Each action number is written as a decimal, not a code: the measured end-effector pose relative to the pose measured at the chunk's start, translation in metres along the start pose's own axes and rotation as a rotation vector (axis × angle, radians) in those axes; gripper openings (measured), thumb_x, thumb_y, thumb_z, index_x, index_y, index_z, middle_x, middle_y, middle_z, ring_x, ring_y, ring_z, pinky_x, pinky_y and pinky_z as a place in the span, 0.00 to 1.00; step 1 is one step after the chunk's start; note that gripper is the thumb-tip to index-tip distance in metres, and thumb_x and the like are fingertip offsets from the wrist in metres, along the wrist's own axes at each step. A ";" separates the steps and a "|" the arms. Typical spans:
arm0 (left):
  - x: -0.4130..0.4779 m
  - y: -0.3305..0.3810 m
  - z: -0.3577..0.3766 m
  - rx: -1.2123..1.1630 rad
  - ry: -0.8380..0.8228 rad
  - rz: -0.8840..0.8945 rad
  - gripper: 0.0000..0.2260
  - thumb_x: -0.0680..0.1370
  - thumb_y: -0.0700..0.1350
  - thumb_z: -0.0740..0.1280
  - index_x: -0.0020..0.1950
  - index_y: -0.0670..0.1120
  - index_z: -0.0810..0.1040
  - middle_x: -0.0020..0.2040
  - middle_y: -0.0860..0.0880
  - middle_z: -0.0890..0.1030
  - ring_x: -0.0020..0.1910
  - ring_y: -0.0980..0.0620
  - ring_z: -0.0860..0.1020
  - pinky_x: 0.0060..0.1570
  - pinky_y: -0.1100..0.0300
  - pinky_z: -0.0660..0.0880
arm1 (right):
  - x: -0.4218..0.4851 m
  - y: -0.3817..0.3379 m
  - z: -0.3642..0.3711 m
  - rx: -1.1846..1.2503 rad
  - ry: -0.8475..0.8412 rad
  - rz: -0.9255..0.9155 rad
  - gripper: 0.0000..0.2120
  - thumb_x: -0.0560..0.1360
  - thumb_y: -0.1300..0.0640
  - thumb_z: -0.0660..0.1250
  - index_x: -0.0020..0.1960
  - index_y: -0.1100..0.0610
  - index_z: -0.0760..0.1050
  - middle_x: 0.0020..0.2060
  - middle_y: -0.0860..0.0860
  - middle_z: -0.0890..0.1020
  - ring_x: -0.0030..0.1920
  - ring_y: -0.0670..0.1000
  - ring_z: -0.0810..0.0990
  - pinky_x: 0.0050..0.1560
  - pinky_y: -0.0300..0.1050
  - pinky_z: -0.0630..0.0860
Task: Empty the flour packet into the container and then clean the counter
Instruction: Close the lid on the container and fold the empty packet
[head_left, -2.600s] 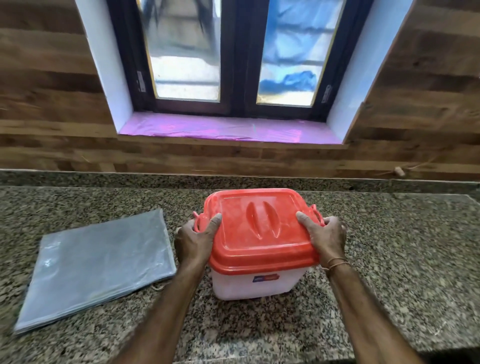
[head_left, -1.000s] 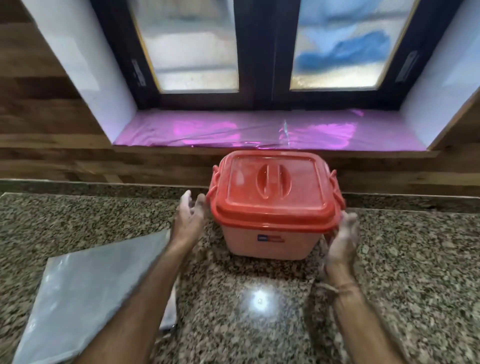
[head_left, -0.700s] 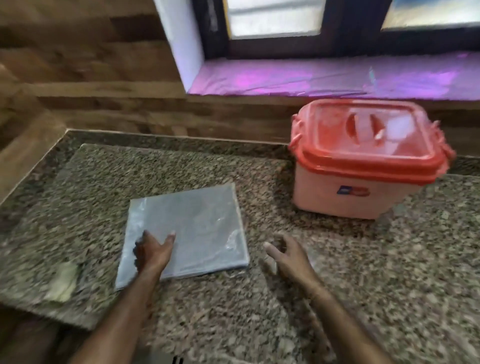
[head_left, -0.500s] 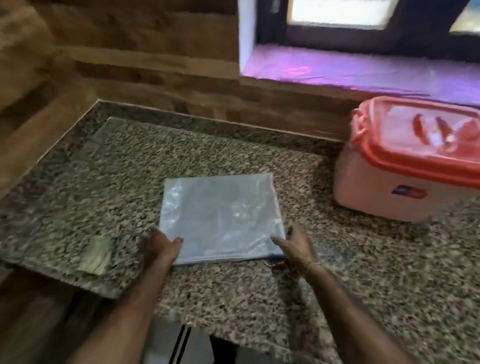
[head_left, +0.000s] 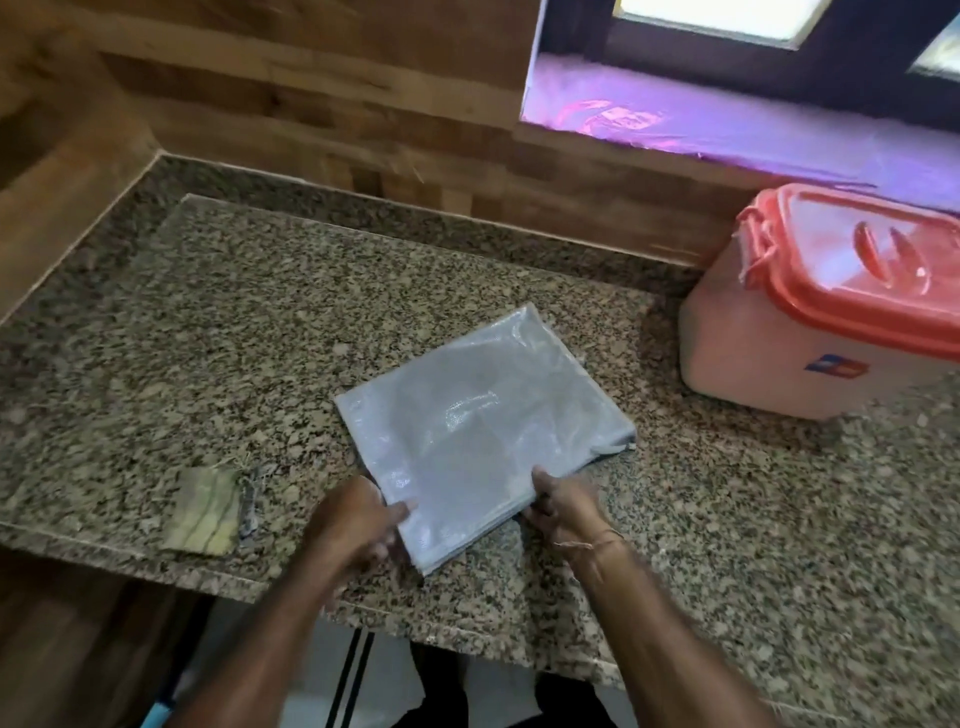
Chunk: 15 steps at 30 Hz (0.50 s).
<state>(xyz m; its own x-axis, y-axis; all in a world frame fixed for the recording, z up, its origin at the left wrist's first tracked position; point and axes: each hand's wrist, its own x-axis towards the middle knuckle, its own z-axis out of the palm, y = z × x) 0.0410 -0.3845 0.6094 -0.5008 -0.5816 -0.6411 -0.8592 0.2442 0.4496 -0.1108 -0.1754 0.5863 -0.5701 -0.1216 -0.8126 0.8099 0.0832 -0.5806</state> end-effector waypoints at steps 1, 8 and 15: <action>0.001 0.006 -0.013 0.183 0.120 0.019 0.16 0.77 0.58 0.73 0.47 0.45 0.80 0.34 0.52 0.81 0.26 0.55 0.75 0.27 0.63 0.69 | 0.000 -0.002 0.001 -0.054 0.051 -0.050 0.05 0.80 0.64 0.68 0.55 0.64 0.75 0.42 0.58 0.81 0.40 0.54 0.80 0.28 0.46 0.83; 0.063 0.077 -0.038 0.304 0.280 0.248 0.27 0.78 0.55 0.73 0.73 0.46 0.72 0.63 0.42 0.78 0.51 0.46 0.77 0.35 0.59 0.66 | 0.011 -0.019 -0.042 -0.496 0.134 -0.262 0.04 0.79 0.62 0.69 0.51 0.62 0.81 0.40 0.56 0.84 0.41 0.56 0.83 0.42 0.51 0.83; 0.093 0.086 -0.002 0.081 0.079 0.161 0.11 0.73 0.51 0.78 0.39 0.46 0.82 0.39 0.49 0.83 0.37 0.48 0.80 0.36 0.60 0.70 | 0.001 -0.029 -0.070 -0.497 0.191 -0.379 0.07 0.79 0.62 0.69 0.42 0.58 0.82 0.34 0.49 0.83 0.30 0.45 0.81 0.27 0.35 0.74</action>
<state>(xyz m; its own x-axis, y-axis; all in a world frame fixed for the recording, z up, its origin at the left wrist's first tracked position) -0.0787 -0.4193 0.5901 -0.6253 -0.5886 -0.5125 -0.7759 0.3985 0.4890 -0.1444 -0.1090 0.5991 -0.8551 -0.0587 -0.5151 0.4135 0.5221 -0.7460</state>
